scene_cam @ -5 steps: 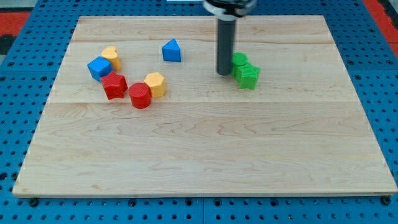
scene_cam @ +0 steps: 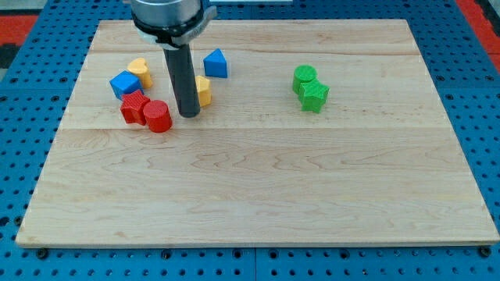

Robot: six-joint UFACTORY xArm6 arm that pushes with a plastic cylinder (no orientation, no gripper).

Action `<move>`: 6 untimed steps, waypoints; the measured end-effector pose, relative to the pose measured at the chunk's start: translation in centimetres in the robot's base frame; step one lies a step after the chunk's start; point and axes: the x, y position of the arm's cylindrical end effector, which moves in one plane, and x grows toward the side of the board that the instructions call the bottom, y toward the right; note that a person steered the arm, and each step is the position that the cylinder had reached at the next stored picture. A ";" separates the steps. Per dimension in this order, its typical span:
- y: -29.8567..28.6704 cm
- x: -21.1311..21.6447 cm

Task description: Place the yellow hexagon diagonal to the blue triangle

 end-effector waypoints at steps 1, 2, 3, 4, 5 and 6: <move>2.1 -1.8; 0.6 -6.2; -2.6 -10.1; -3.2 -14.5; -6.9 -17.6; -11.1 -14.6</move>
